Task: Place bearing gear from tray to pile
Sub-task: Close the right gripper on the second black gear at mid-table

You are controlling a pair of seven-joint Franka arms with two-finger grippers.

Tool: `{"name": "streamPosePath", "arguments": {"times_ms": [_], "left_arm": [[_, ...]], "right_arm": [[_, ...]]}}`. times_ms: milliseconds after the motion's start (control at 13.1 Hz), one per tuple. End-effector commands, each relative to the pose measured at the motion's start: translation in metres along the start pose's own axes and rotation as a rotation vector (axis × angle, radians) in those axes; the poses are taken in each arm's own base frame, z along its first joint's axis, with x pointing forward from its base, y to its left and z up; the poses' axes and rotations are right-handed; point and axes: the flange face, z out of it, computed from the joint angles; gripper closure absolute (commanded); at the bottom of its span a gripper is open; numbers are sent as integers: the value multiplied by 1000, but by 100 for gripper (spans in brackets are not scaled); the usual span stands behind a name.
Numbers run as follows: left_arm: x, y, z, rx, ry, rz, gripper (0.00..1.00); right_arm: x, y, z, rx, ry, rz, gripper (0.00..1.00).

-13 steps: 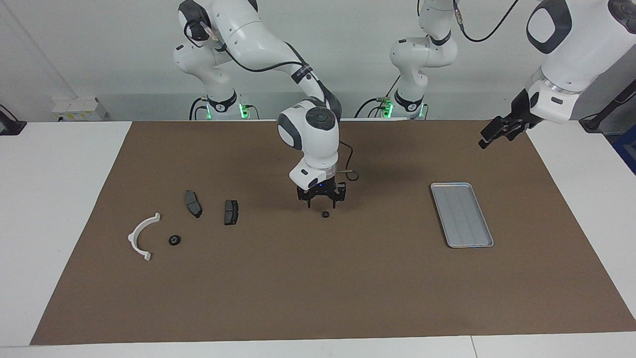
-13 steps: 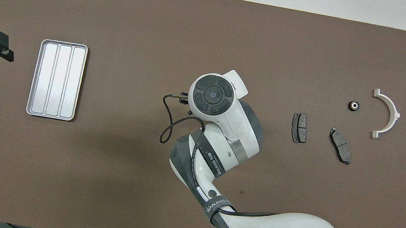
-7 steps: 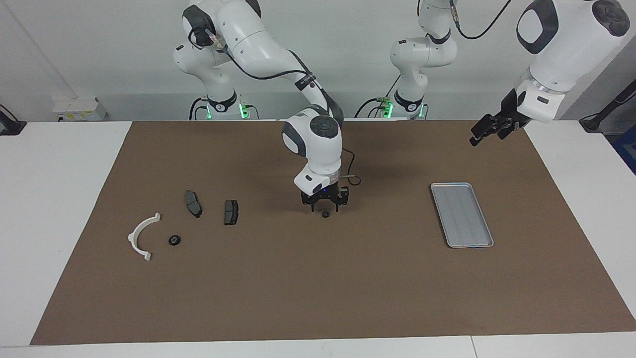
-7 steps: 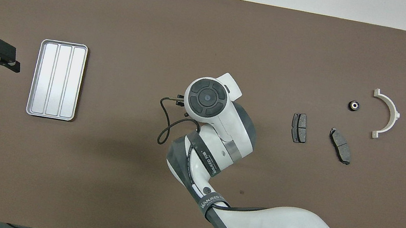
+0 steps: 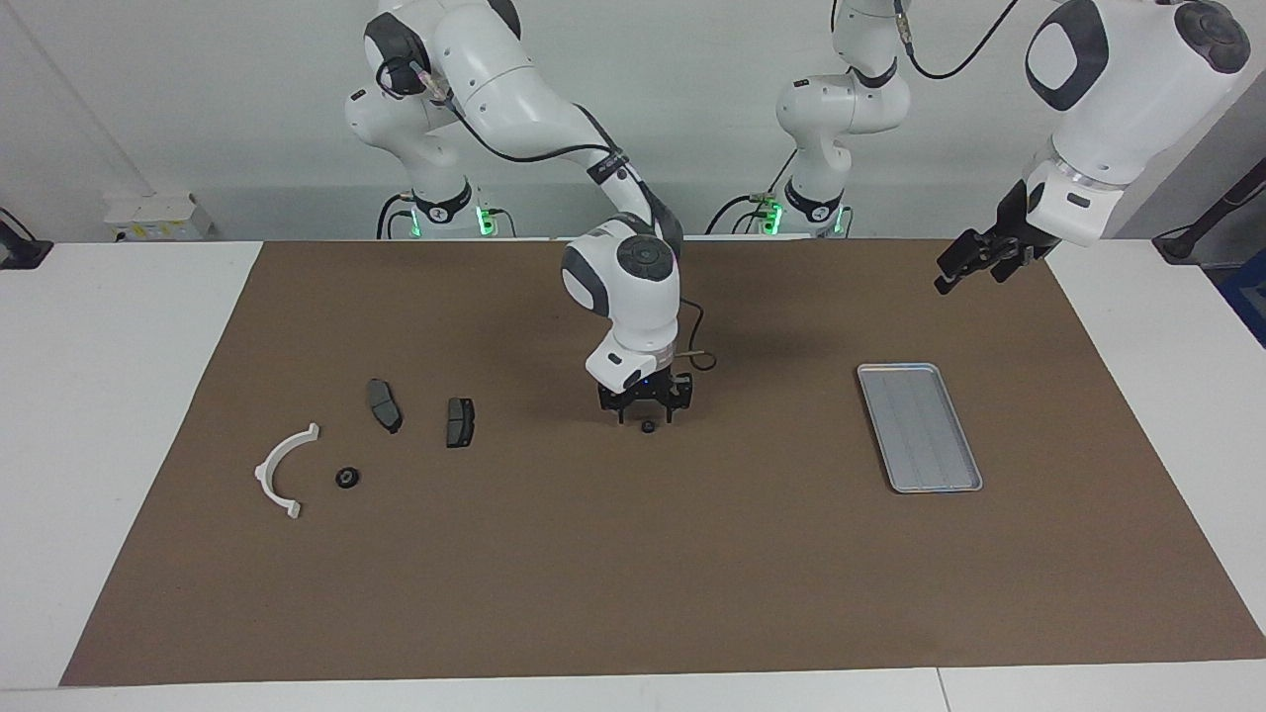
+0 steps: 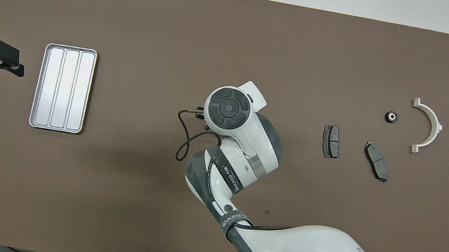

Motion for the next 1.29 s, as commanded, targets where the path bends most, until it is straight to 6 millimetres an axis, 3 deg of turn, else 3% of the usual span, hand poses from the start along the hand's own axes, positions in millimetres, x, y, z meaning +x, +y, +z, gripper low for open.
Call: {"name": "streamPosePath", "arguments": {"times_ms": [0, 838, 990, 1066, 1219], "left_arm": [[-6, 1, 1, 6, 13, 14, 0], [-6, -3, -1, 82, 9, 30, 0], [-5, -3, -4, 78, 23, 28, 0], [-5, -2, -2, 78, 23, 26, 0], [-7, -3, -2, 78, 21, 28, 0]], "right_arm": [[3, 3, 4, 4, 21, -24, 18], [0, 4, 19, 16, 22, -36, 19], [0, 5, 20, 15, 20, -33, 33], [0, 6, 20, 15, 20, -32, 45], [0, 5, 19, 16, 21, -33, 80]]}}
